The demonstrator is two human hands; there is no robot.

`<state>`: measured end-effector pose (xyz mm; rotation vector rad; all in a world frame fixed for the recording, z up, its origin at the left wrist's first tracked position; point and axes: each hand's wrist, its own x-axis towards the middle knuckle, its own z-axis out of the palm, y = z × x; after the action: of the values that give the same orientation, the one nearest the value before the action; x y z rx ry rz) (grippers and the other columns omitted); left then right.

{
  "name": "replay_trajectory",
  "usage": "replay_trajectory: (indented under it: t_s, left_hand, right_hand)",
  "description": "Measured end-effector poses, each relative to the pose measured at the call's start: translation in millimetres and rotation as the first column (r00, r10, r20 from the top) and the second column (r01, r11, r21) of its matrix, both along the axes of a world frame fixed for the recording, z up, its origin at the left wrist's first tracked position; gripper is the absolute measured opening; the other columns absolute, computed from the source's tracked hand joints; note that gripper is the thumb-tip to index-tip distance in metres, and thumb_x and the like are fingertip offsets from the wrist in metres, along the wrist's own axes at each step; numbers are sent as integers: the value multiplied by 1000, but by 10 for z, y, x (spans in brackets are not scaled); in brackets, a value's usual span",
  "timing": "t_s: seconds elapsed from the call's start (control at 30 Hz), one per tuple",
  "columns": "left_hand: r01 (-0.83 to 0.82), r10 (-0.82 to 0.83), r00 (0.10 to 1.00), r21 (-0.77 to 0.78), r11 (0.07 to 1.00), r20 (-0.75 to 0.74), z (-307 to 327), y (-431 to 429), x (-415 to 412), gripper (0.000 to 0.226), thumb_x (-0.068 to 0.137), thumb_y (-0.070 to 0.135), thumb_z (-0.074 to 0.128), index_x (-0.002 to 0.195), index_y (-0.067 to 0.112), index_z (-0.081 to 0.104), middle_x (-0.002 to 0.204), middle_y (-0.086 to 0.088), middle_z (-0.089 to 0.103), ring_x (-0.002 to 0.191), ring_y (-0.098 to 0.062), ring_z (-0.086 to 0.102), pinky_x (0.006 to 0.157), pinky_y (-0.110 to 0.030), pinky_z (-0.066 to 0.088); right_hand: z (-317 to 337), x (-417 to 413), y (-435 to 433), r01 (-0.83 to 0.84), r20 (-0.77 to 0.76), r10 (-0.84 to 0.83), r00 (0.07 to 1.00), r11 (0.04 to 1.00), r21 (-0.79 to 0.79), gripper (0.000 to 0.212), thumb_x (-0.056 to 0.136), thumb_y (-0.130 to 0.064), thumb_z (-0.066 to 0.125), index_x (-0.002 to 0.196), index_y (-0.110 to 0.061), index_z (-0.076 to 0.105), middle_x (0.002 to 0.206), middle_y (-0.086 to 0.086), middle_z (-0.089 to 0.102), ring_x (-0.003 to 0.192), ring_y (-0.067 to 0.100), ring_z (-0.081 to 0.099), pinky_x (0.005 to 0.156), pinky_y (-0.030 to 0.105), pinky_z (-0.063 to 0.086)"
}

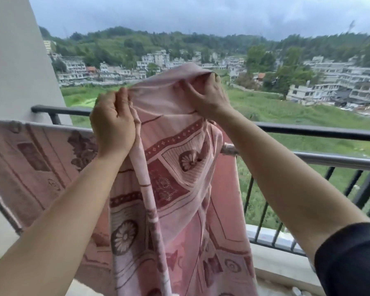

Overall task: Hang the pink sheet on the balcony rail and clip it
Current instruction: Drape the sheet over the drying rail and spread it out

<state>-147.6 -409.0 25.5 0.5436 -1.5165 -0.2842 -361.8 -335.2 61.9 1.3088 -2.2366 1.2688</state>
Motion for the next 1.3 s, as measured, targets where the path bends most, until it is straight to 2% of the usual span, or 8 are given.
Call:
replay_trajectory:
  t_s: [0.13, 0.3, 0.47, 0.67, 0.87, 1.07, 1.2, 1.3]
  left_hand:
    - [-290, 292, 956, 164, 943, 14, -173, -922, 554, 49, 99, 40, 36, 84, 0, 61, 91, -24, 64, 83, -36, 59, 69, -38, 39]
    - [-470, 175, 797, 410, 782, 579, -903, -1318, 751, 26, 85, 32, 61, 106, 18, 67, 113, -22, 58, 108, -43, 56, 93, -47, 46]
    - [-145, 122, 888, 18, 989, 443, -1210, -371, 328, 33, 89, 46, 54, 80, 15, 62, 83, -4, 56, 81, -24, 55, 69, -34, 46]
    - [-69, 88, 676, -56, 996, 732, -1384, 354, -268, 53, 84, 69, 46, 78, 21, 68, 79, 4, 62, 77, -19, 63, 60, -30, 49]
    - [-16, 20, 882, -14, 1000, 470, -1018, 497, -249, 37, 96, 48, 42, 81, 20, 60, 76, 5, 63, 71, -19, 62, 57, -31, 45]
    - [-224, 119, 481, -9, 974, 869, -1113, 433, -355, 49, 85, 68, 45, 96, 22, 59, 100, 4, 58, 97, -18, 58, 73, -34, 49]
    - [-96, 40, 707, 40, 995, 706, -1162, 356, -283, 18, 93, 29, 50, 87, 17, 62, 90, 5, 64, 87, -21, 63, 65, -31, 45]
    - [-30, 17, 737, 7, 1000, 675, -1038, 328, -248, 37, 91, 54, 49, 72, 23, 56, 75, 9, 60, 72, -13, 59, 60, -26, 37]
  right_hand:
    - [-37, 332, -637, -213, -278, 245, 929, 967, 141, 79, 85, -68, 47, 143, -15, 38, 142, 10, 45, 130, 28, 44, 110, 45, 36]
    - [-379, 383, -870, -210, -43, 370, 928, 615, 760, 71, 93, -70, 36, 118, -13, 69, 117, 10, 66, 107, 29, 62, 97, 38, 49]
    - [-438, 258, -646, -2, -176, 141, 974, 785, 620, 83, 93, -74, 14, 91, -14, 70, 106, 11, 69, 95, 30, 62, 84, 40, 51]
    - [-519, 27, -36, 30, -82, 46, 996, 675, 737, 106, 85, -83, 6, 111, -2, 70, 119, 17, 69, 107, 30, 67, 98, 41, 47]
    - [-656, -63, 192, -206, 160, 132, 978, 713, 671, 77, 97, -68, 22, 94, -10, 73, 81, 4, 77, 71, 22, 75, 56, 29, 53]
    - [-630, -11, 104, -215, 165, 143, 976, 764, 609, 75, 101, -61, 26, 89, -5, 74, 64, 1, 71, 45, 11, 65, 56, 27, 56]
    - [-629, -33, 53, -278, 250, 154, 956, 752, 598, 78, 97, -67, 25, 93, -7, 75, 74, 4, 75, 60, 16, 72, 61, 33, 61]
    - [-576, -8, -21, -362, 364, 160, 917, 716, 598, 81, 96, -69, 22, 99, -8, 74, 86, 6, 77, 74, 21, 75, 63, 35, 62]
